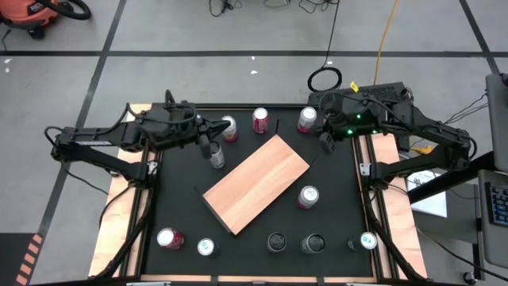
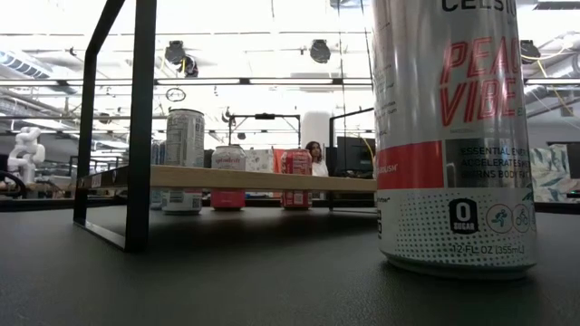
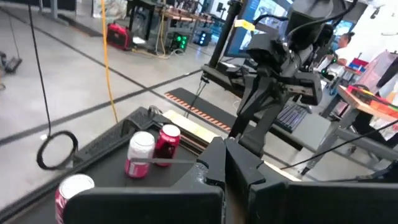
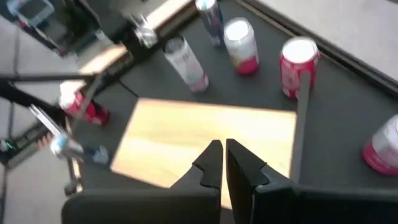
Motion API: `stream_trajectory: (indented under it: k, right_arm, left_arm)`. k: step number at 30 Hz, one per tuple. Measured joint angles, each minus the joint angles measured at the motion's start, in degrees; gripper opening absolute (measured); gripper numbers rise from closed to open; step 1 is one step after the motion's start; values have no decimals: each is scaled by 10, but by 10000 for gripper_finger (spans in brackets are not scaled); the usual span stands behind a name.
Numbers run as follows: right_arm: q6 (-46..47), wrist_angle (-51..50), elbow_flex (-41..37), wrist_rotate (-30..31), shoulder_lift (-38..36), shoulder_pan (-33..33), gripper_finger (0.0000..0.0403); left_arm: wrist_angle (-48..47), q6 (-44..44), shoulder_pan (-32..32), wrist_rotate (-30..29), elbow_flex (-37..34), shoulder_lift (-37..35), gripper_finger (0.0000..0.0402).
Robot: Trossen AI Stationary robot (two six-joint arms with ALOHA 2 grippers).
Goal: Place canned beverage on shelf
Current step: Put the bottom right blue soda can on the shelf
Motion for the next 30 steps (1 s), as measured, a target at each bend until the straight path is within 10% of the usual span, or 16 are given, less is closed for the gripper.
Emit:
stream_trajectory:
  k: [19, 30]
  right_arm:
    - [87, -92, 0, -26, -7, 33, 13]
    - [200, -175, 0, -81, -7, 168, 14]
  left_arm:
    - [-63, -31, 0, 55, 0, 11, 0]
    - [-187, -32, 0, 75, 0, 11, 0]
